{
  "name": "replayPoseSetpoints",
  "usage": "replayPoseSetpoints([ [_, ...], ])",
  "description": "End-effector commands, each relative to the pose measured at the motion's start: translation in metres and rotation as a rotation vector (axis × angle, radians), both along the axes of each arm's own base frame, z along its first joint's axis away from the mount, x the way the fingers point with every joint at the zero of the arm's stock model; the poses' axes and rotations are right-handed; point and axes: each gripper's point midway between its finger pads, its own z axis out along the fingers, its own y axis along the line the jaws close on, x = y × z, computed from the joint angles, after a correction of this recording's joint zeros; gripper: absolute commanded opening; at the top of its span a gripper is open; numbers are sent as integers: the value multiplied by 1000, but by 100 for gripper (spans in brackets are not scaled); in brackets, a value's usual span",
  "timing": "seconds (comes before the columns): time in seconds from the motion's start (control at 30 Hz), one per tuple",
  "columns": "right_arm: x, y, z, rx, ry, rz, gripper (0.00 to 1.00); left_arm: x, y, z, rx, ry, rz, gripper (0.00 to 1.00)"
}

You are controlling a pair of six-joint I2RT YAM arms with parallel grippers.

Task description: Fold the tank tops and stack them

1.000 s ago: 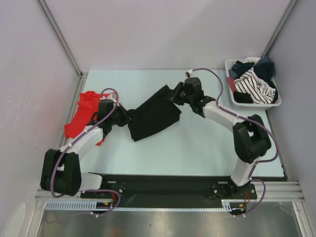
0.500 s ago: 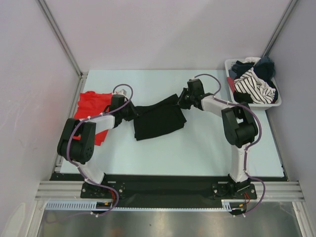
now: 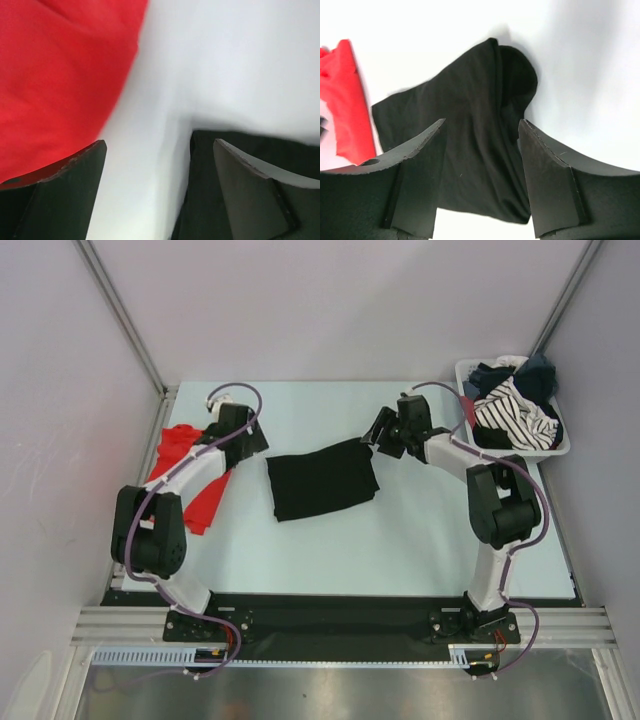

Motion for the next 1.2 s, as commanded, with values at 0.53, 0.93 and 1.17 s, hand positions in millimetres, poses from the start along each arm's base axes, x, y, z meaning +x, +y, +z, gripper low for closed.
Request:
replayPoseSetpoints([
  [0.53, -19, -15, 59, 75, -118, 56, 63, 20, 68, -52, 462, 375, 13, 74],
  [0.93, -33, 13, 51, 66, -111, 142, 63, -24, 80, -83, 384, 421, 53, 0],
  [1.17, -51, 97, 61, 75, -115, 375, 63, -67, 47, -66, 234, 274, -11, 0],
])
